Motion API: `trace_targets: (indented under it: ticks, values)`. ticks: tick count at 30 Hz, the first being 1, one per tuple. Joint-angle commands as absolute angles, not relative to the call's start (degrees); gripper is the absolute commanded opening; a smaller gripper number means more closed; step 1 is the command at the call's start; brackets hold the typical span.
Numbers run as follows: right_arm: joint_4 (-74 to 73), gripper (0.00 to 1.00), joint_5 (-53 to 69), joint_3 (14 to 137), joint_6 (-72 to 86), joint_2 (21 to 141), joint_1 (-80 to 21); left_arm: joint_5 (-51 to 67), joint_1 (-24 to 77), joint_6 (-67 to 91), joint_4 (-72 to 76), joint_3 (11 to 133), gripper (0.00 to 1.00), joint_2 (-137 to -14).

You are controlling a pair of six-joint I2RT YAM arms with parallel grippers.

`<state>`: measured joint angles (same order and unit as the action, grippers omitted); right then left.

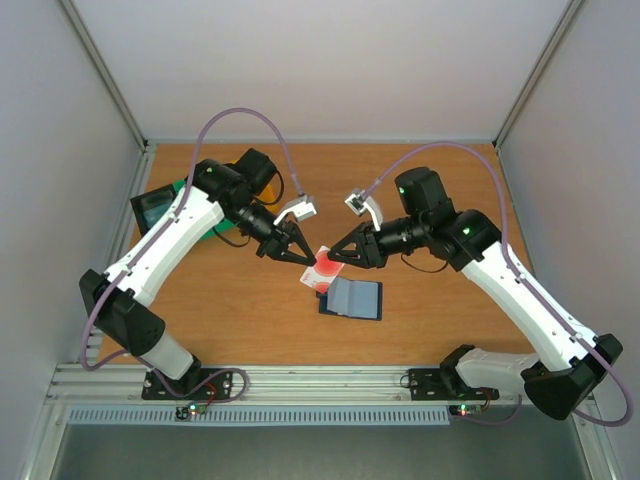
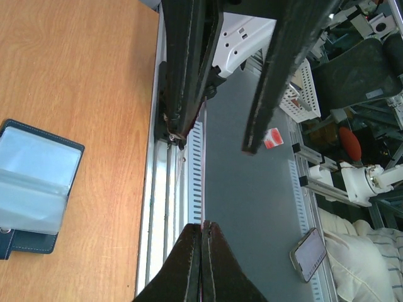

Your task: Take the credit cards out of the card holder

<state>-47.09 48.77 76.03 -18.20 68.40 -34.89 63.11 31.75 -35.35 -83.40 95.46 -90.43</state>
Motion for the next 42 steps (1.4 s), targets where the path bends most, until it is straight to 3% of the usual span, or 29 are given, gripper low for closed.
trace_targets:
  ticks: [1,3,6,8,15,16,17,18,19,25,30,33,37,39,42]
  values:
    - [-47.8,0.24,48.2,76.9,-18.1,69.2,-35.5,63.5,32.1,-35.2,-82.9,96.6,0.00,-91.3]
    - [-47.8,0.21,47.6,76.4,-17.8,69.3,-35.6,63.5,32.1,-35.3,-82.9,96.6,0.00,-91.4]
    - [-48.4,0.06,45.5,76.4,-17.4,69.4,-35.9,63.4,32.1,-35.5,-82.9,96.6,0.00,-91.6]
    - [-49.1,0.02,45.1,76.4,-17.5,69.5,-36.0,63.5,32.1,-35.5,-82.8,96.6,0.00,-91.6]
    - [-49.4,0.01,37.9,75.8,-14.1,68.5,-35.9,63.0,32.1,-34.9,-81.3,96.9,0.01,-91.7]
    - [-49.8,0.01,34.5,76.1,-12.0,68.7,-35.7,61.7,32.1,-33.0,-79.9,96.9,0.19,-91.6]
    - [-50.4,0.01,31.3,76.6,-9.2,69.1,-35.0,58.7,32.0,-31.0,-77.9,96.9,0.46,-91.5]
    - [-51.1,0.01,28.6,76.9,-5.6,69.7,-33.7,55.4,31.9,-29.6,-76.1,97.1,0.66,-91.2]
    - [-50.9,0.01,27.3,76.7,-1.3,70.0,-31.8,51.5,31.8,-27.7,-74.4,97.4,0.74,-90.9]
    - [-31.7,0.01,23.6,69.3,25.4,69.7,-26.4,20.7,32.1,-29.9,-72.3,102.4,0.78,-86.2]
    - [-24.1,0.01,13.9,69.4,36.8,68.1,-28.5,3.3,36.7,-49.0,-77.2,100.9,0.78,-76.8]
    - [-18.9,0.01,10.3,67.2,42.4,66.3,-30.3,-5.7,43.7,-61.2,-63.7,89.4,0.79,-67.1]
    - [-15.7,0.01,5.9,64.9,46.2,63.9,-34.1,-7.9,51.7,-78.2,-28.1,66.3,0.84,-55.7]
    - [-15.5,0.01,3.6,64.7,46.6,62.8,-35.9,-6.4,53.3,-86.5,-9.4,58.8,0.87,-54.4]
    - [-14.6,0.01,0.4,64.1,47.1,61.2,-38.6,-5.8,54.9,-91.9,7.0,55.5,0.90,-58.6]
